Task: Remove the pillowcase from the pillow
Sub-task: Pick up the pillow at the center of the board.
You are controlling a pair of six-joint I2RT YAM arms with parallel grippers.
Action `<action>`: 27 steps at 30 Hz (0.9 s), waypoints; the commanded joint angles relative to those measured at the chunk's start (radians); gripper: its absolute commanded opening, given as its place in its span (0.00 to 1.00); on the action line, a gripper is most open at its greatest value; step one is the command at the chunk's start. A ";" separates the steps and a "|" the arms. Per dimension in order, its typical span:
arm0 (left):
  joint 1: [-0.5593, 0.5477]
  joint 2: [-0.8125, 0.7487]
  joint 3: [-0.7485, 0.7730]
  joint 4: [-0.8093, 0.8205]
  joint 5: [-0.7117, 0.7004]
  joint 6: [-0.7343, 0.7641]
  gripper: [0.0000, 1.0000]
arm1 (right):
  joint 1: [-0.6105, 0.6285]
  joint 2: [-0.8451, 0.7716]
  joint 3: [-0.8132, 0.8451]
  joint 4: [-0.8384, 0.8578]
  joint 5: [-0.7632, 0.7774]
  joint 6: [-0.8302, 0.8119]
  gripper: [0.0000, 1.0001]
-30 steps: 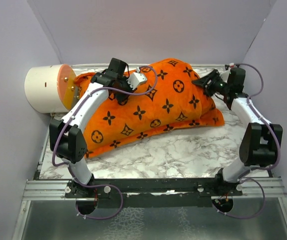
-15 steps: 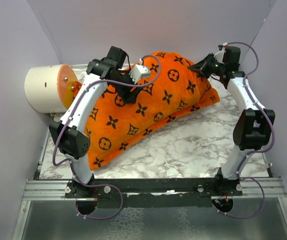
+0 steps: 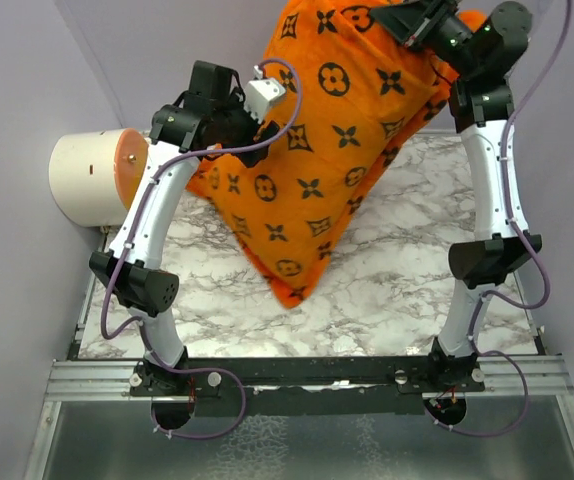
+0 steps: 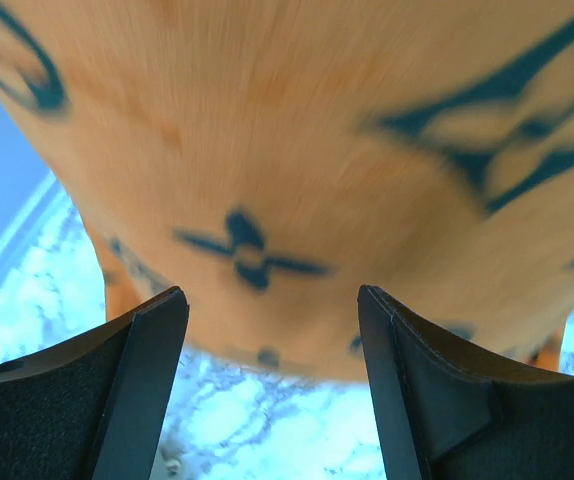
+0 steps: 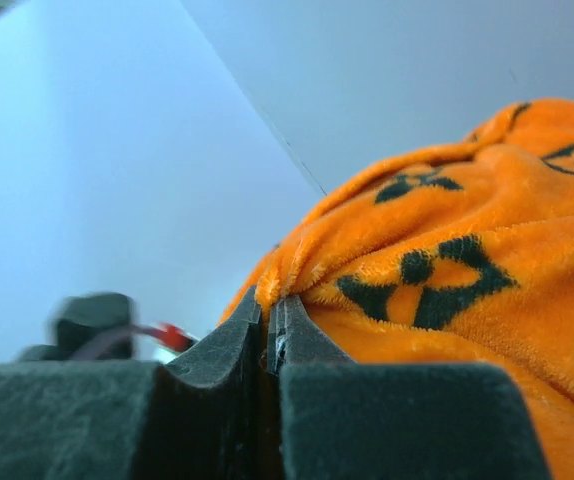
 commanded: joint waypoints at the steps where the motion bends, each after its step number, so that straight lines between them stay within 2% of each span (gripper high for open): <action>1: -0.003 -0.068 -0.148 0.008 0.014 -0.010 0.71 | -0.032 -0.111 0.010 0.515 -0.036 0.206 0.01; 3: -0.003 -0.108 -0.153 0.029 0.079 -0.018 0.72 | -0.017 -0.114 -0.007 0.586 -0.119 0.249 0.01; 5: -0.003 -0.166 -0.091 0.039 0.121 -0.035 0.73 | 0.026 -0.116 -0.003 0.560 -0.201 0.218 0.01; 10: -0.004 -0.263 0.001 0.122 0.086 -0.071 0.75 | 0.241 -0.192 -0.139 0.368 -0.293 -0.056 0.01; 16: -0.003 -0.398 -0.142 0.293 0.017 -0.050 0.77 | 0.436 -0.156 -0.208 0.138 -0.345 -0.262 0.01; 20: -0.003 -0.462 -0.217 0.300 0.004 0.051 0.83 | 0.461 -0.180 -0.300 0.102 -0.319 -0.322 0.01; 27: -0.003 -0.493 -0.280 0.218 0.016 0.152 0.82 | 0.461 -0.193 -0.341 0.026 -0.301 -0.392 0.01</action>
